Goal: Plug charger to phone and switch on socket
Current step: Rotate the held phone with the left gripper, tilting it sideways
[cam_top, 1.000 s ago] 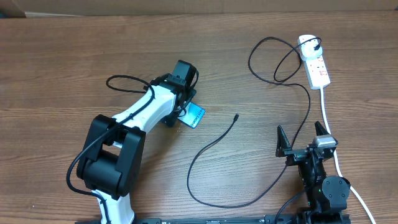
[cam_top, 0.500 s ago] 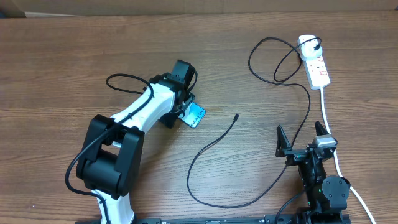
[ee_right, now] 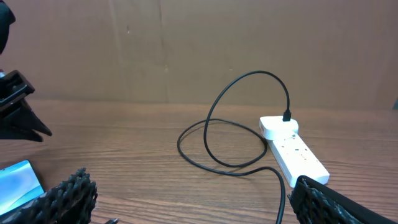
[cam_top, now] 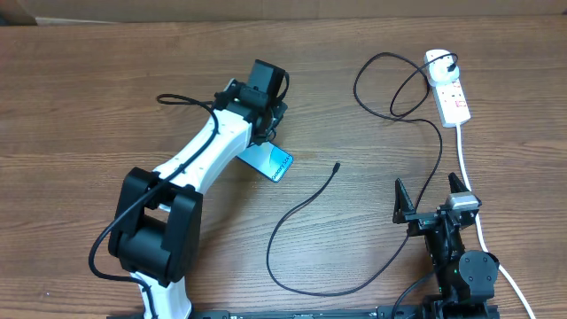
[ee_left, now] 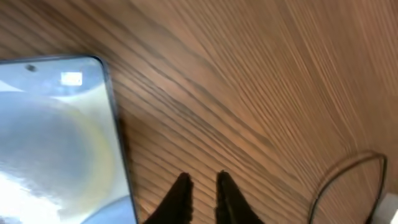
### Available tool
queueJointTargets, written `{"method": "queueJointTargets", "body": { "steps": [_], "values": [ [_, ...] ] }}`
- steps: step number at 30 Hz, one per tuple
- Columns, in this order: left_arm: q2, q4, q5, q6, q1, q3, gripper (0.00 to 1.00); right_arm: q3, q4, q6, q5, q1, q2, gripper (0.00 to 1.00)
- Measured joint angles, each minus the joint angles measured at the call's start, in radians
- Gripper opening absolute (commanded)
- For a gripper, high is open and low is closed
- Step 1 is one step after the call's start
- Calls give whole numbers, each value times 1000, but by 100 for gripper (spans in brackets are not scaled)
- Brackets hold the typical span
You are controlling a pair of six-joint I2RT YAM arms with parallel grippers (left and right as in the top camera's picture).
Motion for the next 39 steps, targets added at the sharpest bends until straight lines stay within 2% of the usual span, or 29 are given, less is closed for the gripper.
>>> {"method": "queueJointTargets", "body": {
  "steps": [13, 31, 39],
  "values": [
    [122, -27, -40, 0, -26, 2, 4, 0, 0, -1, 0, 0, 0, 100],
    [123, -126, -37, 125, -26, 8, 4, 0, 0, -1, 0, 0, 0, 100],
    [123, -53, 61, 144, -26, 10, 5, 0, 0, -1, 0, 0, 0, 100]
  ]
}}
